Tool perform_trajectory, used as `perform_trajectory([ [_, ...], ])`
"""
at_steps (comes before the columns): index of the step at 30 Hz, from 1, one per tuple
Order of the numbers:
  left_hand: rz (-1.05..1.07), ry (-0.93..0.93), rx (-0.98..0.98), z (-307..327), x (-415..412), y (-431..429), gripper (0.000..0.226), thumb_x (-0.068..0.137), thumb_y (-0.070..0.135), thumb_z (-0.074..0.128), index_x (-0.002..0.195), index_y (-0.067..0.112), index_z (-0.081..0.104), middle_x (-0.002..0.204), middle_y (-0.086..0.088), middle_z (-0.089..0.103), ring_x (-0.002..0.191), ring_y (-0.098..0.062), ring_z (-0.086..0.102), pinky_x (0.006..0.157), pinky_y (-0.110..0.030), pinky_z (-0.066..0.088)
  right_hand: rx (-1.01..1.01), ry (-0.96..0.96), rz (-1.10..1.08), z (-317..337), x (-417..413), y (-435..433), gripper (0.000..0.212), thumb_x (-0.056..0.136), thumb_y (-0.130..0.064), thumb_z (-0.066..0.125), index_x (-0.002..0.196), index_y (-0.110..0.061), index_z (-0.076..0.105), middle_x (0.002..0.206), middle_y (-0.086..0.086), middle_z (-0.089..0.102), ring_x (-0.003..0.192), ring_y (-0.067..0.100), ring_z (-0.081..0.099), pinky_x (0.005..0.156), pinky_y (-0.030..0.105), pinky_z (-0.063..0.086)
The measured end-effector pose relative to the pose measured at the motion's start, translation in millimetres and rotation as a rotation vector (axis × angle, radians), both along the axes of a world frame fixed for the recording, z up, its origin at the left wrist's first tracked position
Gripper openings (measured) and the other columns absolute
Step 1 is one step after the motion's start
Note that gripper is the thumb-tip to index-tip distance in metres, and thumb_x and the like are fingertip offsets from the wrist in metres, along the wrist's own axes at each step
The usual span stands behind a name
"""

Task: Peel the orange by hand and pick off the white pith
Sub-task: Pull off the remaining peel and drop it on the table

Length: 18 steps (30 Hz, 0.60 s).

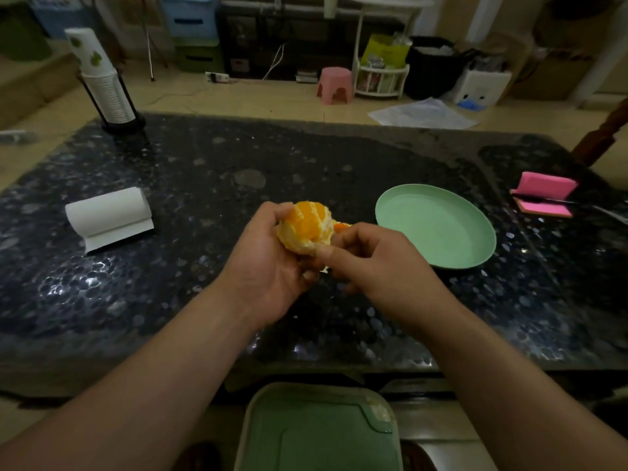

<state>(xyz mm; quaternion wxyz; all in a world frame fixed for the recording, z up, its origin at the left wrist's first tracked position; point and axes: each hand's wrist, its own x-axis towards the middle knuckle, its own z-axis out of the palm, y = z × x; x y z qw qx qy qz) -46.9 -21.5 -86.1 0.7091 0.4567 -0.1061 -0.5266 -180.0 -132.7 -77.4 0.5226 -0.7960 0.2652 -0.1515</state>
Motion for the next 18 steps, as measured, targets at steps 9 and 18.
perform_trajectory([
  [9,0.010,-0.159,-0.004,-0.8,0.0,3.3,0.047,0.103,0.044,0.040,0.119,0.009,0.067,0.097,-0.011,0.067,0.069,-0.018,0.053,0.055,-0.030,0.038,-0.162,0.031,-0.026,3.1,2.5,1.5,0.021,0.100,-0.033,0.071,0.082,-0.022,0.075,0.075,0.002,0.074,0.071,0.023,0.073,0.072,0.052,0.063],
  [18,0.100,-0.183,-0.002,-4.9,-7.1,-2.8,0.041,0.102,0.042,0.042,0.113,0.011,0.066,0.097,-0.010,0.068,0.069,-0.016,0.055,0.052,-0.028,0.040,-0.045,-0.037,-0.122,-2.8,9.0,7.6,0.019,0.091,-0.020,0.073,0.073,-0.012,0.074,0.070,0.011,0.071,0.066,0.029,0.069,0.067,0.053,0.061],
])
